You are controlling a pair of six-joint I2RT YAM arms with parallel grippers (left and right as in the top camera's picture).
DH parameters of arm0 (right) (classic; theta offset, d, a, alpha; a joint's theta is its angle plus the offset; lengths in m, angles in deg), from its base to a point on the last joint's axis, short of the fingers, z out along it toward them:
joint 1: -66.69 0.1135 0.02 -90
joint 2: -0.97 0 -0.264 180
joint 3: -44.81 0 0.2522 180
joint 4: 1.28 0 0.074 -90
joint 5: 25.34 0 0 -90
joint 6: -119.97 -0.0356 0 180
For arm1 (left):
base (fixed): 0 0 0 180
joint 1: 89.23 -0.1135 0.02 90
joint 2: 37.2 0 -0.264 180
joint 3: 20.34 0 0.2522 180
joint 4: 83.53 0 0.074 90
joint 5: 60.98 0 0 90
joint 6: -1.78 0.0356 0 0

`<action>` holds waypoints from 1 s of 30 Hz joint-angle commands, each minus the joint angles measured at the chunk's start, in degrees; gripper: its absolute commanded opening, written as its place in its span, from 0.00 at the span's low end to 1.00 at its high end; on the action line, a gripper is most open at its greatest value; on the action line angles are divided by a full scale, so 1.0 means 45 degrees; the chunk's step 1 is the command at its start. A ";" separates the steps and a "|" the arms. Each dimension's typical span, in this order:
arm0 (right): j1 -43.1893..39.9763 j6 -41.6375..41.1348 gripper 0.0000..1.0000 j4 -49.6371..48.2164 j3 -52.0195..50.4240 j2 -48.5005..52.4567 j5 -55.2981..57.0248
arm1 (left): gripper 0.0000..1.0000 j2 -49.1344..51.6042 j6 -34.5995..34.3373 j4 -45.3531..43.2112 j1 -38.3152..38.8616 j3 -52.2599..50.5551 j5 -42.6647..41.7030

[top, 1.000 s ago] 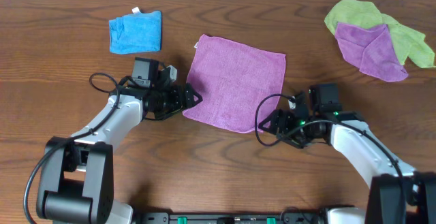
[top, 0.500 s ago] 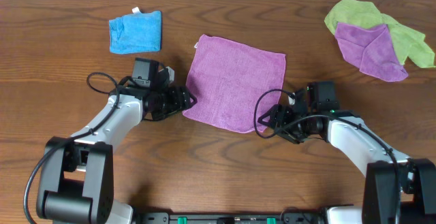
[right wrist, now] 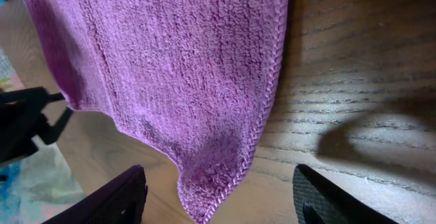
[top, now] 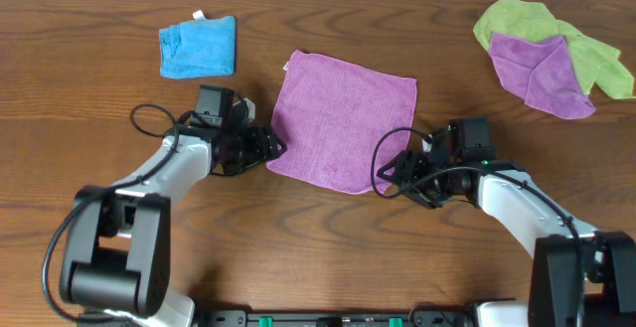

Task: Fold the cloth
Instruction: 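Reach both grippers to the purple cloth's near left and right corners, then grasp both near corners and fold them toward the far edge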

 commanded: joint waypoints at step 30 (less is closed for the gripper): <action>0.0413 -0.1103 0.61 -0.1651 -0.0029 0.1817 -0.0709 | 0.63 0.1069 -0.0345 -0.0758 0.0389 0.0330 -0.0194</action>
